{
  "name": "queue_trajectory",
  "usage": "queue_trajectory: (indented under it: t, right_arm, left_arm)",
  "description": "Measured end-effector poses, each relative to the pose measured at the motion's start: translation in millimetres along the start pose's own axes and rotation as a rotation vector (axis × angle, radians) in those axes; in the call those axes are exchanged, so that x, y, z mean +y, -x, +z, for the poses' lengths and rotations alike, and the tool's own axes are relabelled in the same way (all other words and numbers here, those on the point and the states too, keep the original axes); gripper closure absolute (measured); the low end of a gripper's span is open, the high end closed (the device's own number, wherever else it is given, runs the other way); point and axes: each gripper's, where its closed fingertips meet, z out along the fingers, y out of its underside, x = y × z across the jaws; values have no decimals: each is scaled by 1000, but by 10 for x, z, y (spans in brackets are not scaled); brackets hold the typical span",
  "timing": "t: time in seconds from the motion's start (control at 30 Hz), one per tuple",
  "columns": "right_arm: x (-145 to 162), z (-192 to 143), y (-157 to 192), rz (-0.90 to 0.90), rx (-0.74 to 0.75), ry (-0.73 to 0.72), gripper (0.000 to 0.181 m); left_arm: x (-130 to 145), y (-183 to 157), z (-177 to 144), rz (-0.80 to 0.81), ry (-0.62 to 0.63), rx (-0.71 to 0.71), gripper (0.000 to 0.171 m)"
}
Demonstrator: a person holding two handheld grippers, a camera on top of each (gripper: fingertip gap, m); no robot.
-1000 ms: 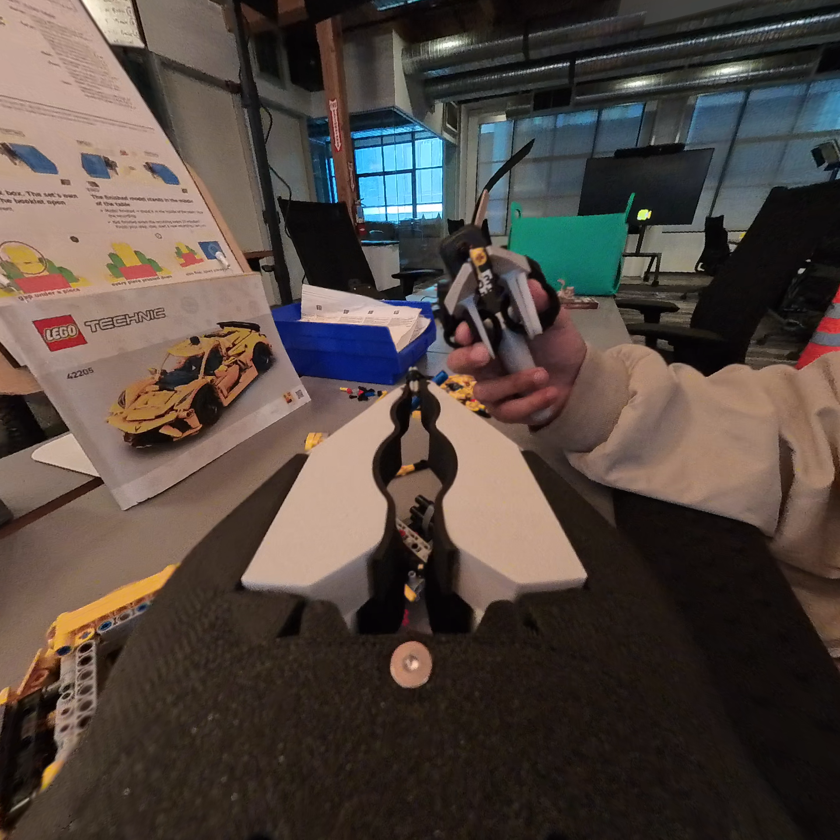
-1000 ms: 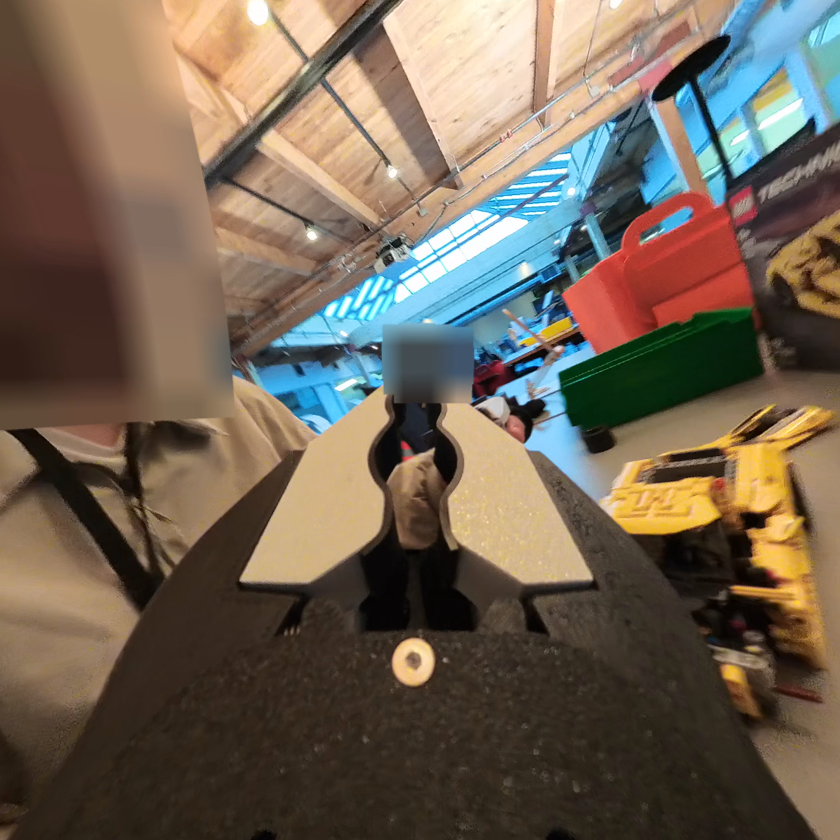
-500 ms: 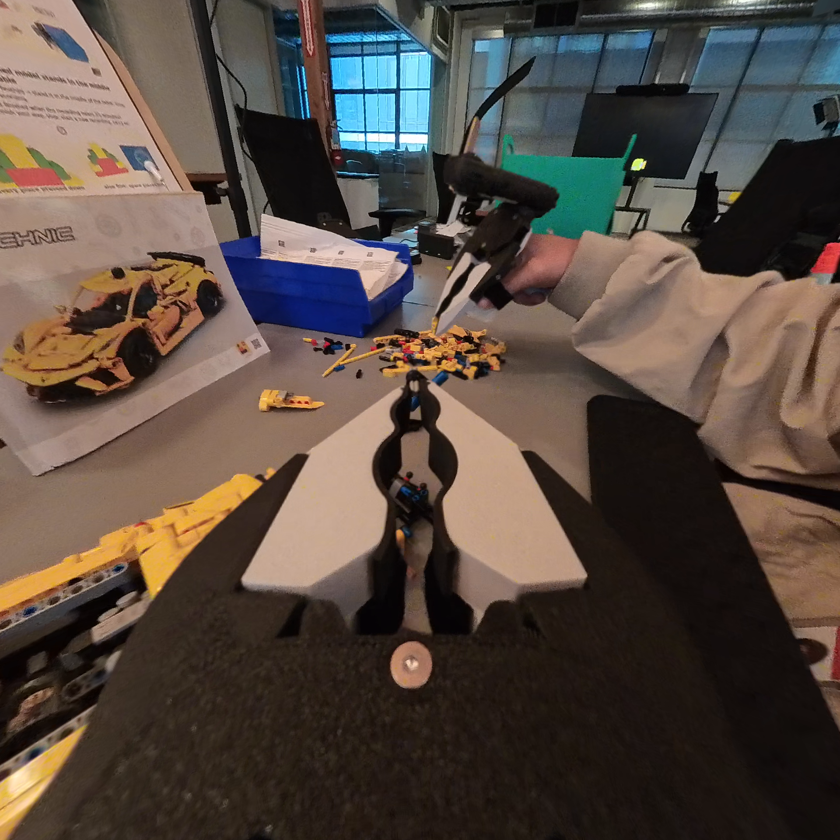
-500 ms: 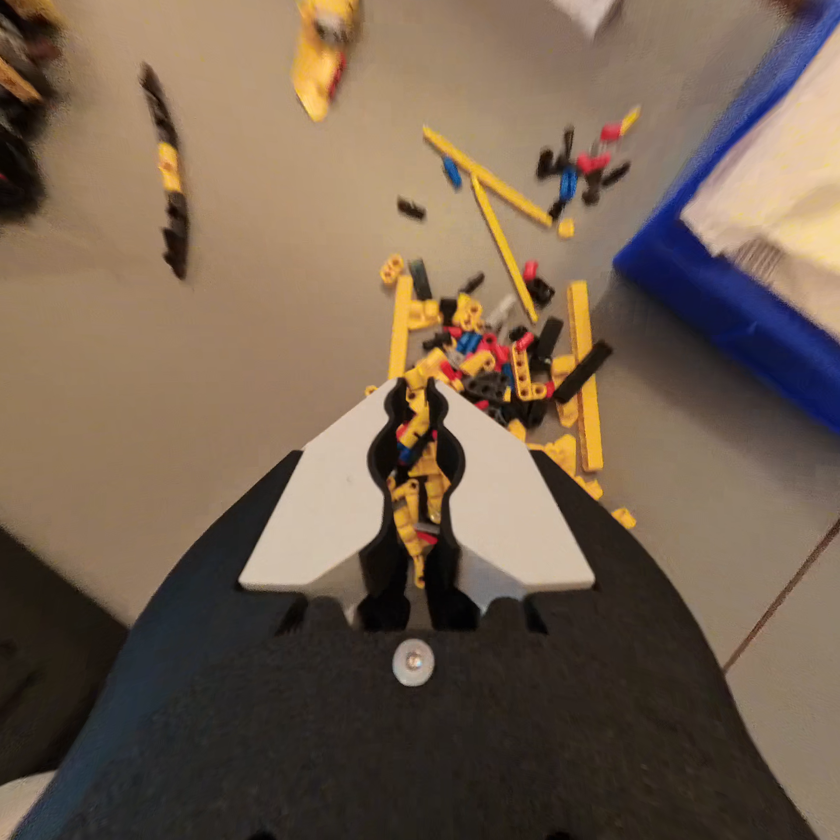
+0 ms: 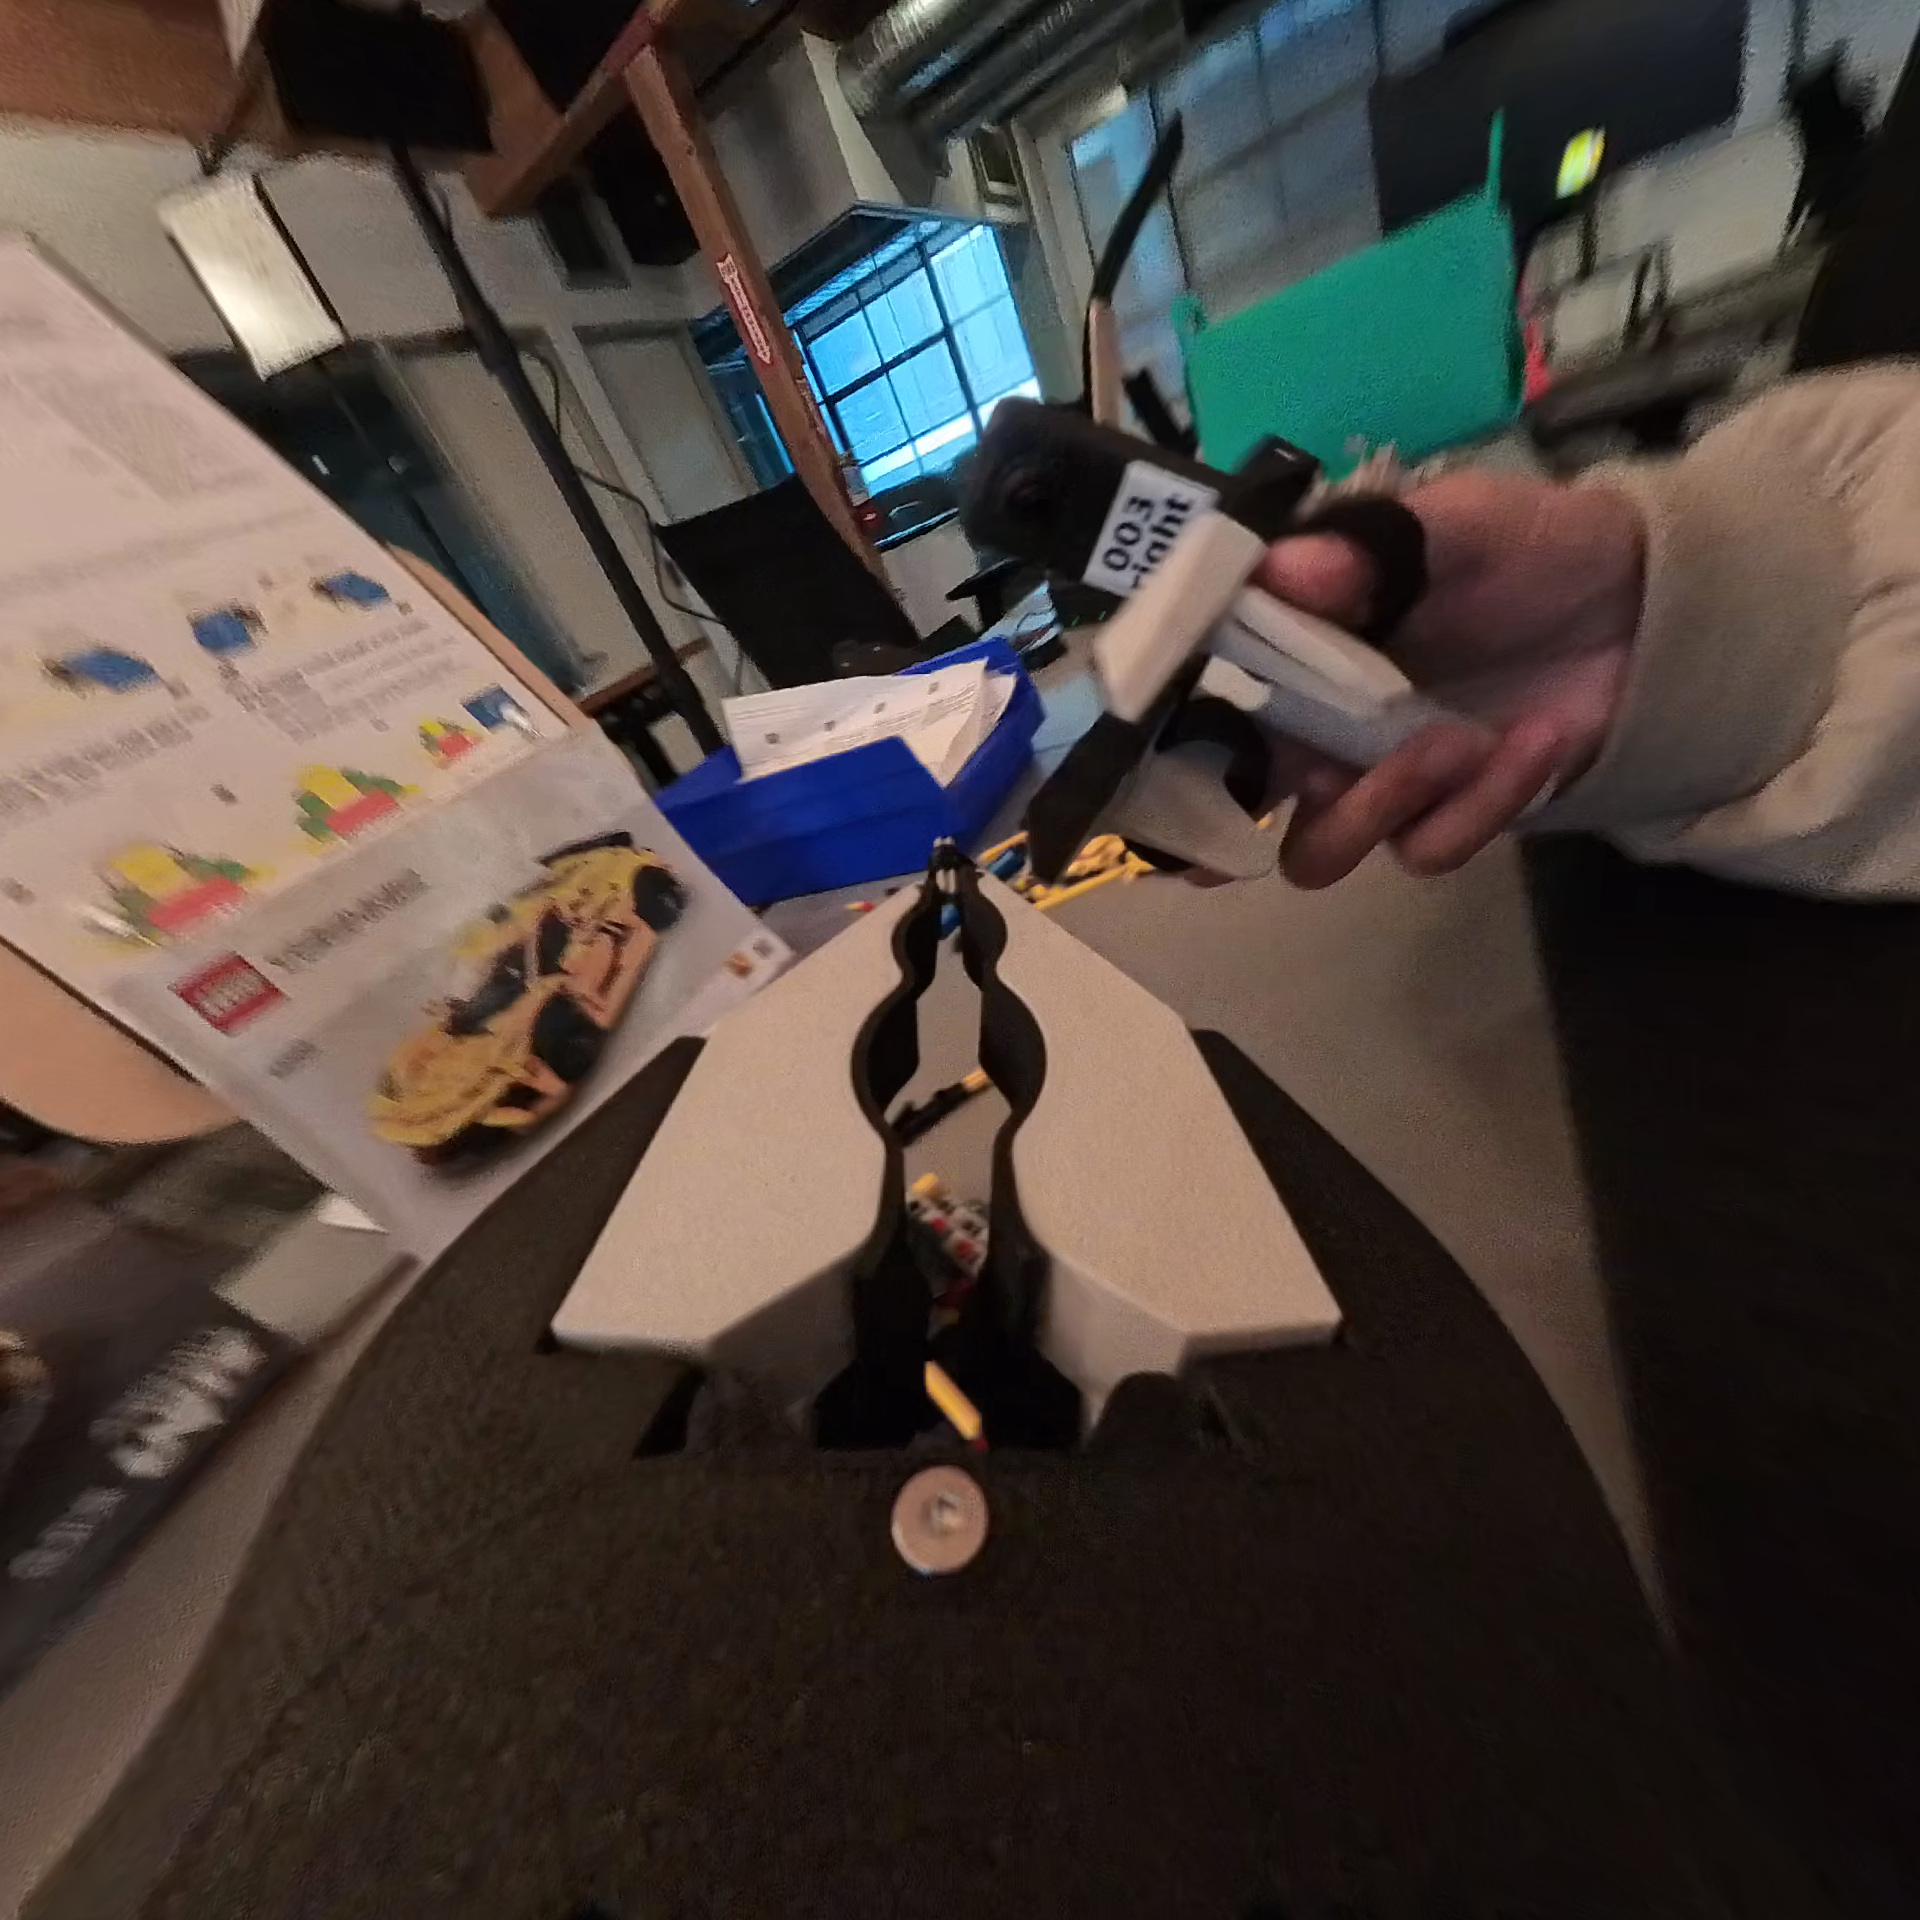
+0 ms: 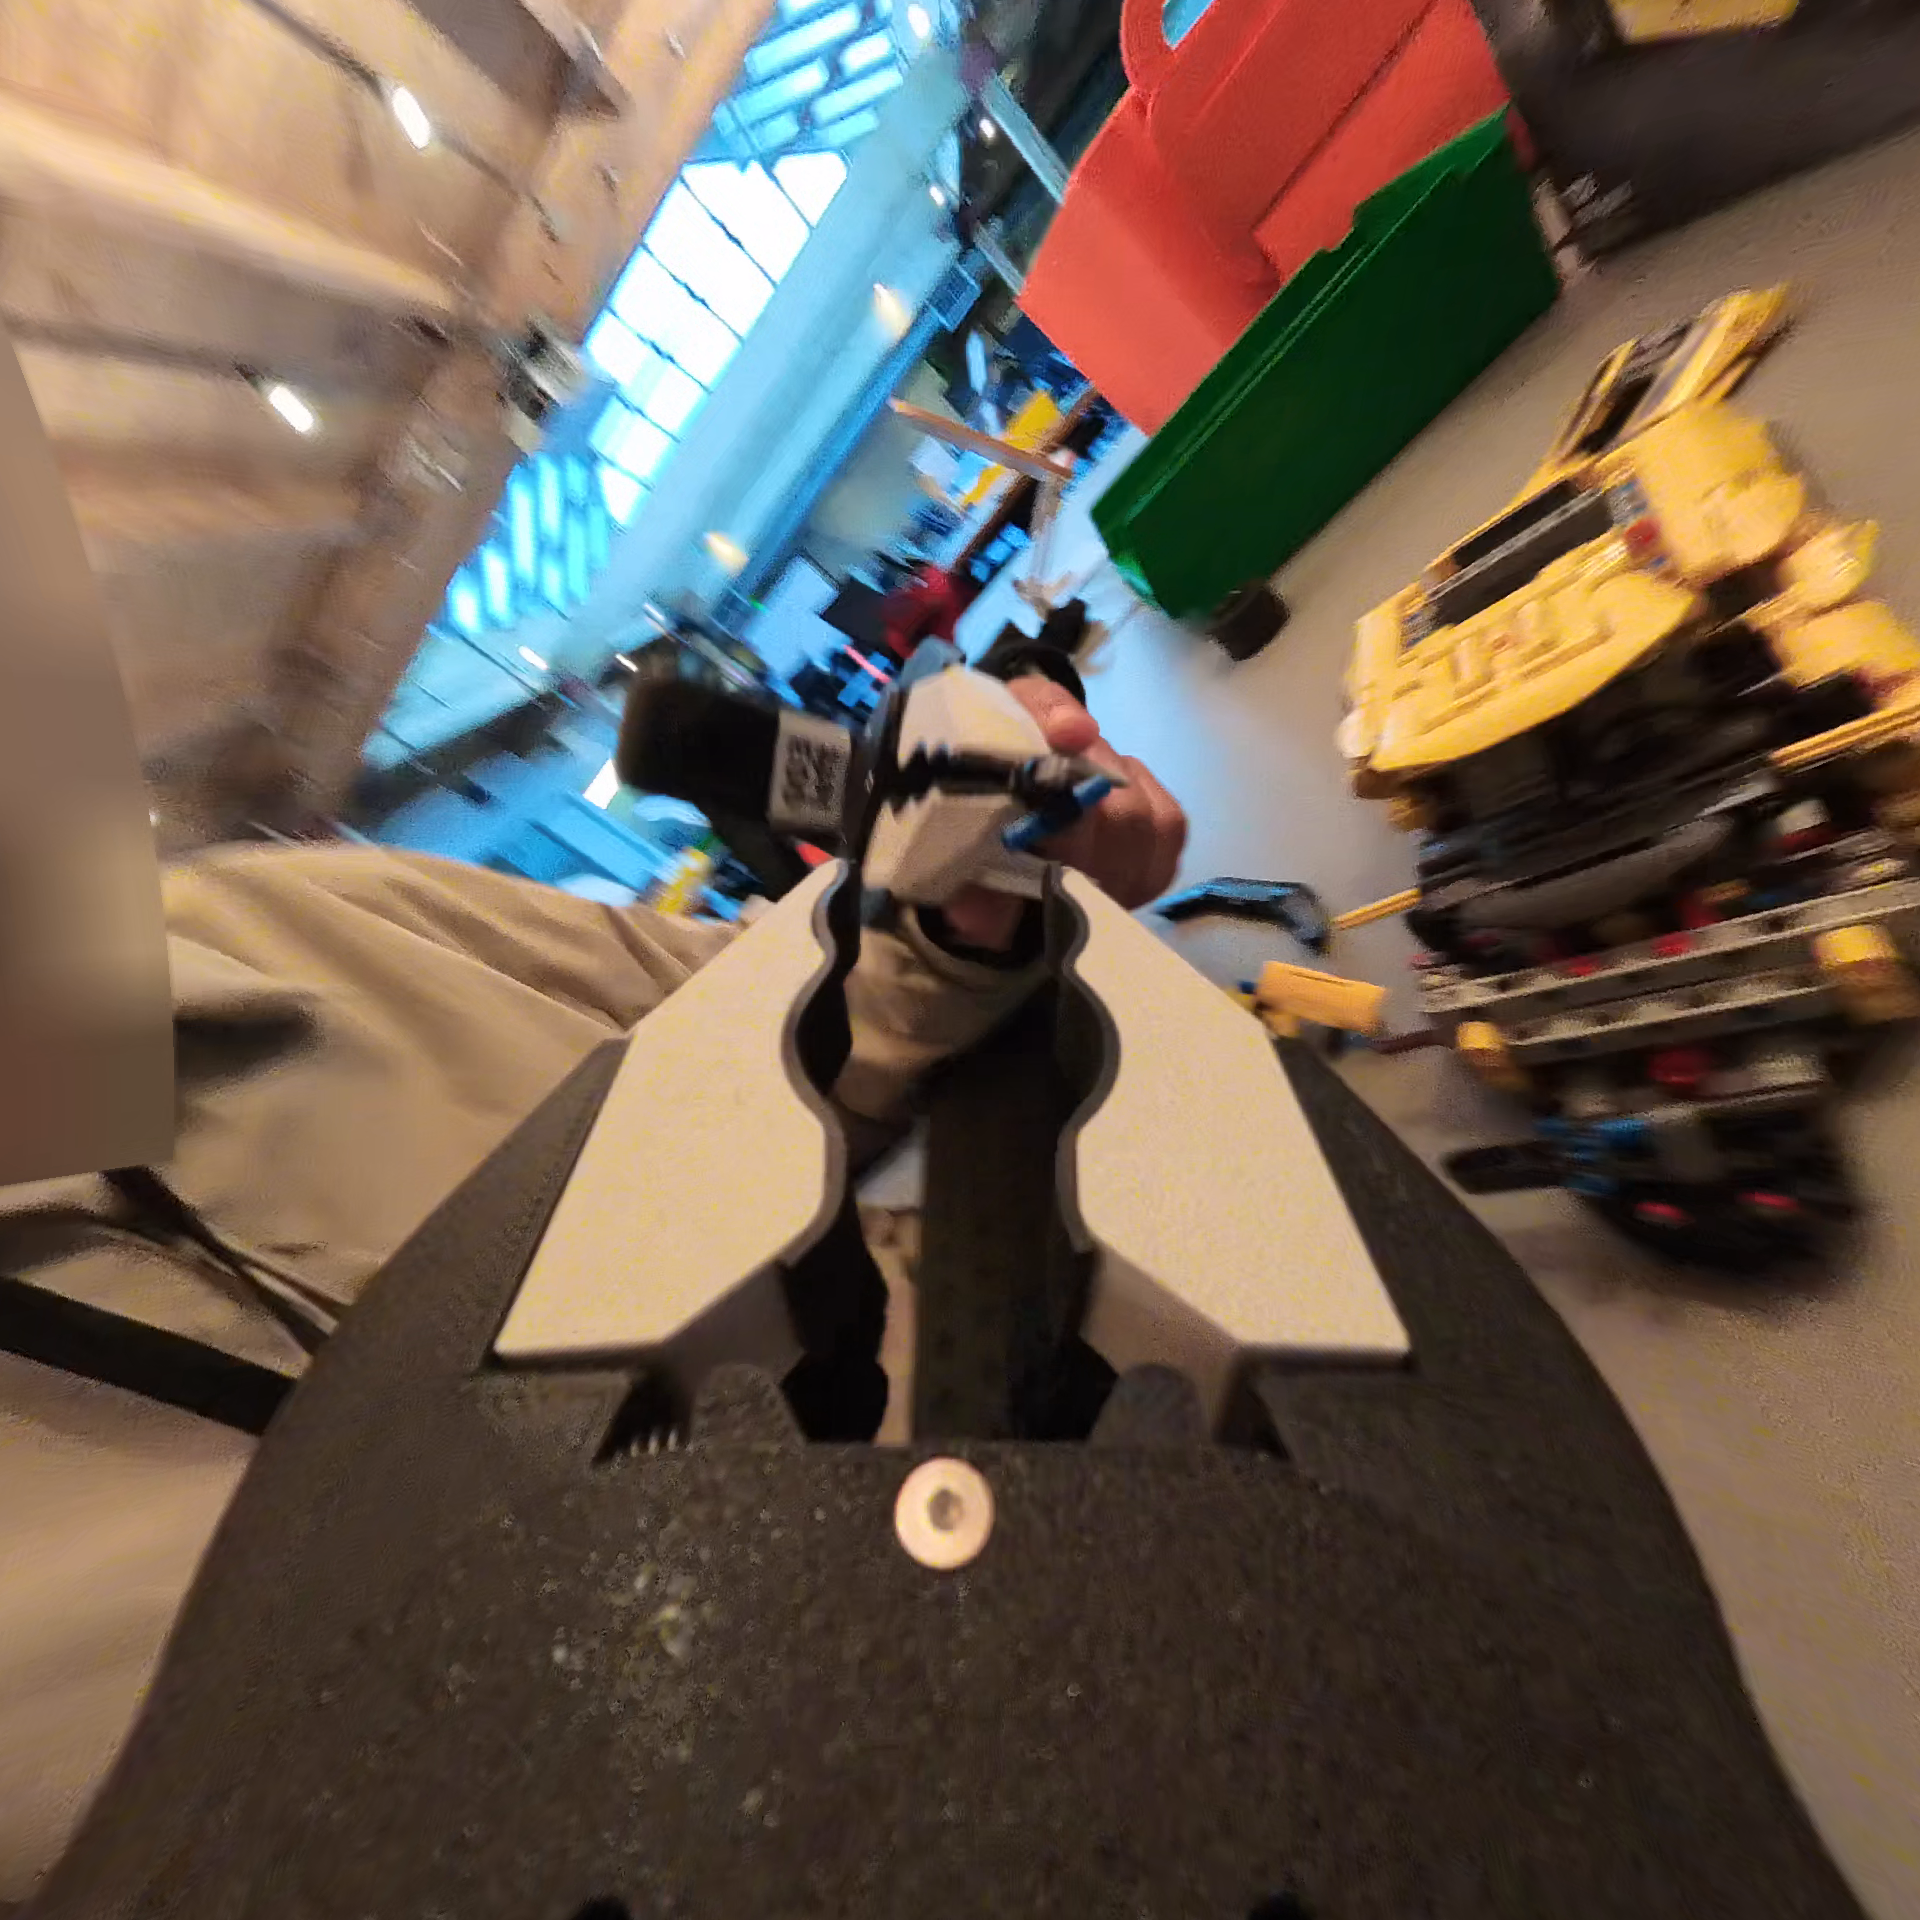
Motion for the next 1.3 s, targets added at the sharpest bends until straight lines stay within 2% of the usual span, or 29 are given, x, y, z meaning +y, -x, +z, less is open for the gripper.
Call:
queue_trajectory:
  t: [0.03,0.07,0.13,0.2,0.3,0.33,0.43,0.53,0.63,0.73,0.83,0.9,0.97,1.03,1.1,1.13,1.2,1.3]
  right_arm:
    - [-11,39,-13,35,-9,-25,151]
    - [-13,57,-108,-21,79,-40,154]
    - [34,67,-277,-286,322,8,156]
    - [-12,57,-286,-507,470,18,157]
    - [-78,-2,-311,-753,667,49,164]
    - [-95,-2,-285,-800,699,44,169]
    - [-107,1,-305,-896,817,61,163]
    - [-122,28,-318,-965,901,47,168]
    - [-119,75,-315,-1035,948,53,176]
    - [-93,95,-337,-1073,970,82,176]
    - [-81,94,-323,-1051,945,75,174]
    - [-132,61,-257,-990,886,-10,170]
    - [-128,71,-114,-827,666,-110,161]
    - [-100,83,60,-588,364,-193,150]
    - [-65,47,242,-402,81,-242,158]
    - [-40,27,290,-361,-1,-246,158]
    - [41,24,319,-373,-56,-230,158]
    - [154,40,273,-441,-30,-175,160]
  left_arm:
    - [17,-31,2,99,20,-20,169]
    - [38,-36,2,185,45,-53,169]
    - [61,-69,3,261,74,-71,169]
    - [73,-48,-5,256,90,-86,169]
    - [80,2,-16,159,91,-84,169]
    - [84,12,-18,130,92,-82,169]
    - [124,46,-25,91,114,-94,168]
    - [160,45,-22,74,132,-91,169]
    - [186,27,-24,55,137,-76,169]
    - [204,33,-18,34,143,-74,169]
    - [223,67,-28,50,151,-86,169]
    - [161,58,-55,40,111,-78,169]
    - [4,23,-93,-27,9,-10,169]
    - [-175,-78,-160,-108,-101,95,169]
    - [-298,-128,-214,-147,-173,147,169]
    - [-333,-159,-230,-152,-192,172,169]
    - [-350,-236,-248,-145,-205,218,169]
    - [-345,-343,-272,-134,-204,272,169]
